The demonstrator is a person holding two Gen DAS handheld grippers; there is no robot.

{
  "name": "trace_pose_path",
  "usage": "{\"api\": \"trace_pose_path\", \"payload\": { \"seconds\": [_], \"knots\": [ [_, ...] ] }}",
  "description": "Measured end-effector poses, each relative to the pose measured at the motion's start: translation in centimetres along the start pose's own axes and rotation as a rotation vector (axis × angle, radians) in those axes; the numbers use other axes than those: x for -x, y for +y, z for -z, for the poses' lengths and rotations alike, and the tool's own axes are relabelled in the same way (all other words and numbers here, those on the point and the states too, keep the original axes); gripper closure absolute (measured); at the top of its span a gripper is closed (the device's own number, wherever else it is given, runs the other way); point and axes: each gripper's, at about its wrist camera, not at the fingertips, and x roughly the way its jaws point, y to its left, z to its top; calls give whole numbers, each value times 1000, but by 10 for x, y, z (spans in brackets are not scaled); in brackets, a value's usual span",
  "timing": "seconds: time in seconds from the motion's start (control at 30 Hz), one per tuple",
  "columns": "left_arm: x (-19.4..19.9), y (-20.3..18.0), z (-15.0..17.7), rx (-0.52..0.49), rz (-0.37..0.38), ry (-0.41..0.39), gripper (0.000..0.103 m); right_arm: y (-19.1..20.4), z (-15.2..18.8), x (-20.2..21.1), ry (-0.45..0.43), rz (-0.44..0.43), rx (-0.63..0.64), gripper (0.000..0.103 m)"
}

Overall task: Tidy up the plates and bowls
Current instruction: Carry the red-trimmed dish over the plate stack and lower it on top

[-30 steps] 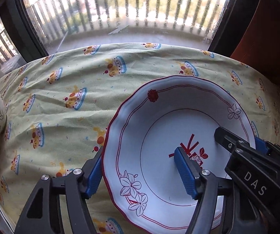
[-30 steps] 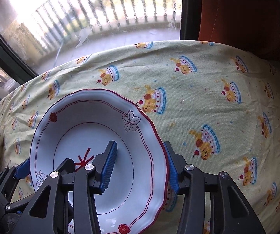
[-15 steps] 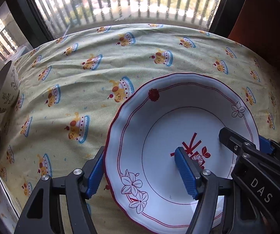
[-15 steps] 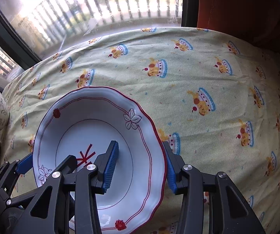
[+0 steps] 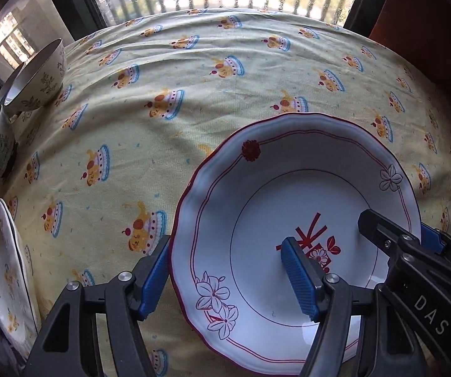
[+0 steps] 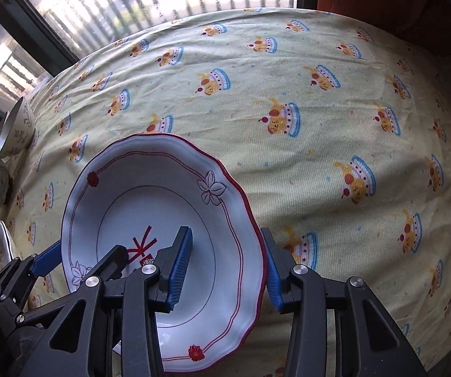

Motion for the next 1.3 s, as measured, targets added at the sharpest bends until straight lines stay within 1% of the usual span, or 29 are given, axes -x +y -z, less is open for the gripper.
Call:
{"api": "trace_pose_path", "payload": {
  "seconds": [0.1, 0.23, 0.27, 0.3, 0.33, 0.37, 0.47, 0.6, 0.77, 1.03, 1.3],
  "knots": [
    [-1, -1, 2, 7, -8, 2, 32, -1, 4, 2, -8, -3, -7, 57],
    [-3, 2, 0, 14, -4, -3, 33, -4, 1, 1, -31, 28, -3, 57],
    [-3, 2, -1, 20, 3, -8, 38, -4, 0, 1, -41, 39, 7, 57],
    [-3, 3, -4, 22, 14, -11, 41, -4, -1, 0, -44, 45, 19, 60],
    [-3, 3, -5, 23, 13, -11, 40, -3, -2, -2, -38, 40, 28, 63],
    [-3, 4, -4, 24, 11, -11, 40, -1, -2, -2, -38, 49, 35, 64],
    [-2, 5, -3, 24, 4, -16, 40, 4, -1, -2, -43, 82, 56, 64],
    [4, 7, -1, 18, -5, -32, 39, 7, 0, 1, -36, 92, 62, 63],
    [24, 11, 4, 10, 8, -70, 39, 14, 5, 16, -63, 105, 59, 63],
    [54, 39, 14, -12, 33, -117, 39, 37, 22, 49, -120, 116, 38, 63],
    [80, 80, 30, -51, 55, -144, 39, 82, 45, 75, -156, 144, 5, 63]
  ]
}}
